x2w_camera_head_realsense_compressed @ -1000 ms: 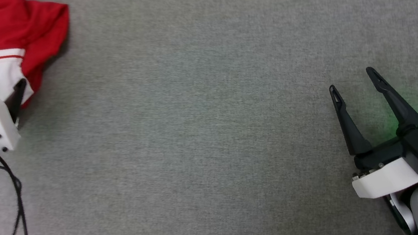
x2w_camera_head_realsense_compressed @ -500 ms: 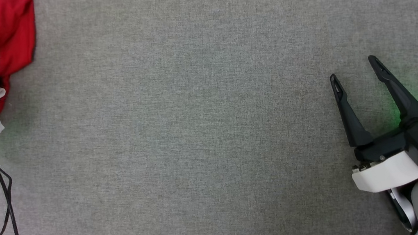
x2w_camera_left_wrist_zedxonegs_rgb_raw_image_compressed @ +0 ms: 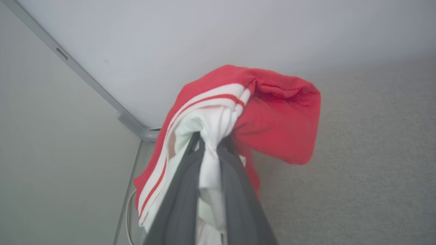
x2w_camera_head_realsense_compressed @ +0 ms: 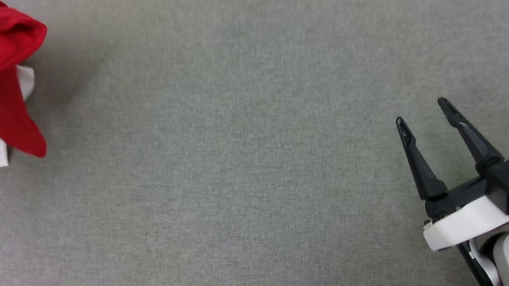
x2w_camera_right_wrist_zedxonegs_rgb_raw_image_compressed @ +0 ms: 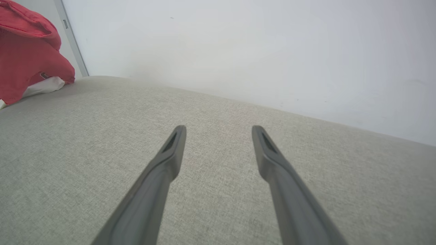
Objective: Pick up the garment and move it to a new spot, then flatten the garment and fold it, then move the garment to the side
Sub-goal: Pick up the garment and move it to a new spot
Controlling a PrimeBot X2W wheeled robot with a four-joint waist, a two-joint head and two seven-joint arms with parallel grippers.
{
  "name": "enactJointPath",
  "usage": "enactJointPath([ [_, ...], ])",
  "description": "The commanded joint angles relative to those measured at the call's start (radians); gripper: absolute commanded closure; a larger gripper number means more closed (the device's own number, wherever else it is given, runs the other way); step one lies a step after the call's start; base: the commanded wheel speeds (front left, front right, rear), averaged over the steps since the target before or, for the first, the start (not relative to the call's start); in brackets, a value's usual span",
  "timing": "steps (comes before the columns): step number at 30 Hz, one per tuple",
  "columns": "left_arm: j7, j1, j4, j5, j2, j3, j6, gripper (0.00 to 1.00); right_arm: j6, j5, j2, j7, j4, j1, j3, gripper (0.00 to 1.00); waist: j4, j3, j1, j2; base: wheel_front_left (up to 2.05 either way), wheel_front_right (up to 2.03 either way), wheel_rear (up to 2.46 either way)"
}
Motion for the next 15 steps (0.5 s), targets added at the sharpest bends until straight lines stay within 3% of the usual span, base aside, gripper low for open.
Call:
enactJointPath([
  [1, -0.018, -0.014, -0.013, 0.018, 0.008, -0.005, 0.004, 1.0, -0.001, 0.01, 0.0, -0.002, 0.008, 0.013, 0.004, 0.0, -0.017, -0.07, 0.0, 0.0, 0.0, 0.0, 0.0],
  [8, -0.042, -0.035, -0.144, 0.087, 0.03, -0.036, 0.02, 1.0, -0.001, 0.07, 0.001, -0.002, 0.025, 0.043, 0.01, 0.0, -0.078, -0.166, 0.0, 0.0, 0.0, 0.0, 0.0],
  [15, -0.028, -0.052, -0.316, 0.117, 0.008, -0.053, 0.066, 1.0, -0.001, 0.106, 0.001, -0.002, 0.034, 0.049, -0.003, 0.0, -0.177, -0.205, 0.0, 0.0, 0.0, 0.0, 0.0],
])
